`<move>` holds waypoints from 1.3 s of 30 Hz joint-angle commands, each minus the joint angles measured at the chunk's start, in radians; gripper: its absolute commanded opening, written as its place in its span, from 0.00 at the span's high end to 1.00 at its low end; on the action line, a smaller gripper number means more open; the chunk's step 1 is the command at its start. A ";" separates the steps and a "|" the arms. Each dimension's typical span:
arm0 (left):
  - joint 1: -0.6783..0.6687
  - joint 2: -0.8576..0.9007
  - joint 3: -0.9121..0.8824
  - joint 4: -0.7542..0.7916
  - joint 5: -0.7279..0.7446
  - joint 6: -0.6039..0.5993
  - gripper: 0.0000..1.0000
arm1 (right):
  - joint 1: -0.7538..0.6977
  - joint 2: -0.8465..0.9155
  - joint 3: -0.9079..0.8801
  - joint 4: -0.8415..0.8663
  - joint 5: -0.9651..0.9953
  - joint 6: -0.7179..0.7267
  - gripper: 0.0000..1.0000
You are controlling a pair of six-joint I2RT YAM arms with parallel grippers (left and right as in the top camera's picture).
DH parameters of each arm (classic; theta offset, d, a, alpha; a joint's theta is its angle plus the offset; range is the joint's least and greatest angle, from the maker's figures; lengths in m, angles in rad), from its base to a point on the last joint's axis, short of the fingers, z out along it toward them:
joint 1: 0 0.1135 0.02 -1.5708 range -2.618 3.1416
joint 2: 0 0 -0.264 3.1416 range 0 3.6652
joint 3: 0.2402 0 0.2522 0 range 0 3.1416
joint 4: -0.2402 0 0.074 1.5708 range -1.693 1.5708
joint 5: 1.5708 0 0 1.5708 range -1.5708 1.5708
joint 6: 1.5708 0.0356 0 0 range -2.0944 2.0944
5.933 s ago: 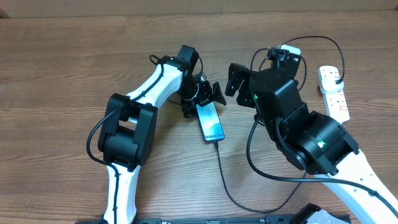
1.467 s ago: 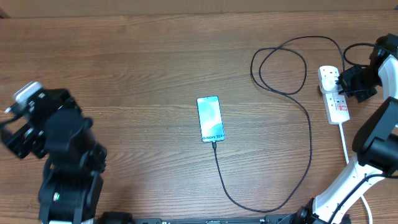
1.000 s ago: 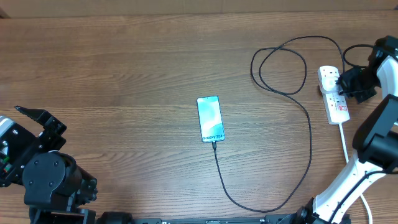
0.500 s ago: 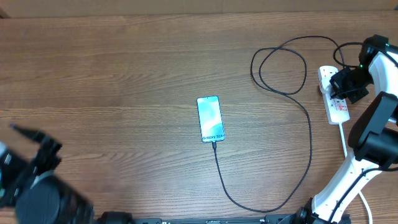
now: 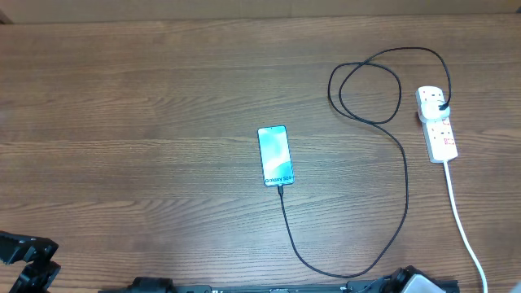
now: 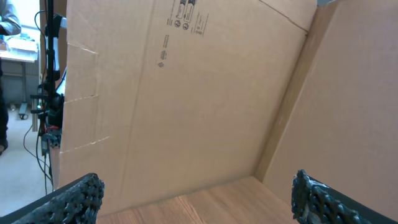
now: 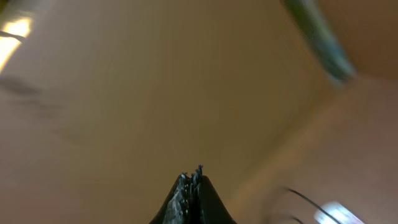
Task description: Plug charger to phone and switch on socket
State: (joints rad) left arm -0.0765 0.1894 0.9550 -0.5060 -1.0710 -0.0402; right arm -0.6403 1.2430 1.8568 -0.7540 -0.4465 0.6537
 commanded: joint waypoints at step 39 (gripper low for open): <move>0.055 -0.185 -0.044 -0.249 0.600 -0.151 0.00 | 0.202 -0.350 -0.011 -0.036 -0.016 0.053 0.96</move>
State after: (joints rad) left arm -0.0242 0.0135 0.9508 -0.8127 -0.7940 -0.1234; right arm -0.4442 0.9150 1.8492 -0.8001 -0.4808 0.7067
